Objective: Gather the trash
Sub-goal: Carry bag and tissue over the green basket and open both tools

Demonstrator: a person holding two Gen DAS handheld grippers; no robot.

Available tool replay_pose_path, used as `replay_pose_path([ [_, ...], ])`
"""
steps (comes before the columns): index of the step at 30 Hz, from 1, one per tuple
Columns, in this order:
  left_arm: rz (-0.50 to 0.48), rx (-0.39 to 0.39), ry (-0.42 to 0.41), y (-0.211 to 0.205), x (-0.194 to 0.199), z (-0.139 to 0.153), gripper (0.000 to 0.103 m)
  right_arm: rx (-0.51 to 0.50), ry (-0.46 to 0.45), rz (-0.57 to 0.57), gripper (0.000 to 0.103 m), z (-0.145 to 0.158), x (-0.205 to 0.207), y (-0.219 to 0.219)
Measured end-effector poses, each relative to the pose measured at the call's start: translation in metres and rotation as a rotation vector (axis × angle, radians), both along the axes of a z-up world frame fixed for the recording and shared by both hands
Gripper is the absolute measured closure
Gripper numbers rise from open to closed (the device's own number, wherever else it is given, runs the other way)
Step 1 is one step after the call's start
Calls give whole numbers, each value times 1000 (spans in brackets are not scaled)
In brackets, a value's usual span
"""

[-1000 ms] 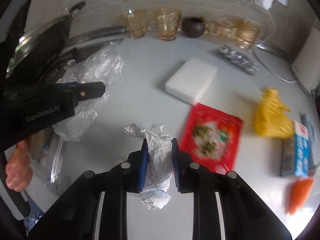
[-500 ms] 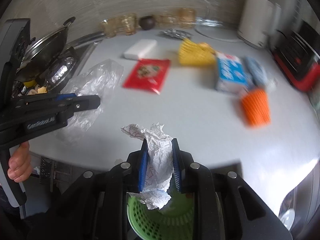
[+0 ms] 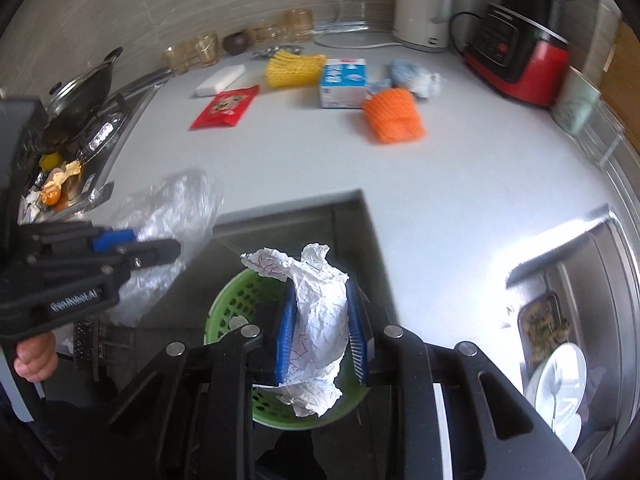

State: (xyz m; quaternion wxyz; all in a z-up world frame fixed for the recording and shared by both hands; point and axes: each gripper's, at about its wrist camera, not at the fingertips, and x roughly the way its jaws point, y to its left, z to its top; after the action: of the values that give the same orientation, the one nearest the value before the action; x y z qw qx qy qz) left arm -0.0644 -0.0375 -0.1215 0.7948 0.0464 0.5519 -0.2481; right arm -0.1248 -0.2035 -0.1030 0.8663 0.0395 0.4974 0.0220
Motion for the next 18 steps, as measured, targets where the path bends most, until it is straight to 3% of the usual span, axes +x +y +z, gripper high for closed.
replay_pose_path([
  [10,-37,37,21,-35,-31,-19,78,25,-22,-33,76,1,-27,-30],
  [12,-48,35,27,-39,-34,-21,65,26,-26,-34,76,2,-30,-32],
  [14,-49,43,11,-42,-35,-19,43,29,-30,-36,76,3,-30,-35],
  [16,-53,42,-5,-44,-36,-16,30,30,-33,-40,76,3,-31,-36],
  [18,-62,35,-17,-46,-37,-13,25,32,-33,-41,76,3,-30,-37],
])
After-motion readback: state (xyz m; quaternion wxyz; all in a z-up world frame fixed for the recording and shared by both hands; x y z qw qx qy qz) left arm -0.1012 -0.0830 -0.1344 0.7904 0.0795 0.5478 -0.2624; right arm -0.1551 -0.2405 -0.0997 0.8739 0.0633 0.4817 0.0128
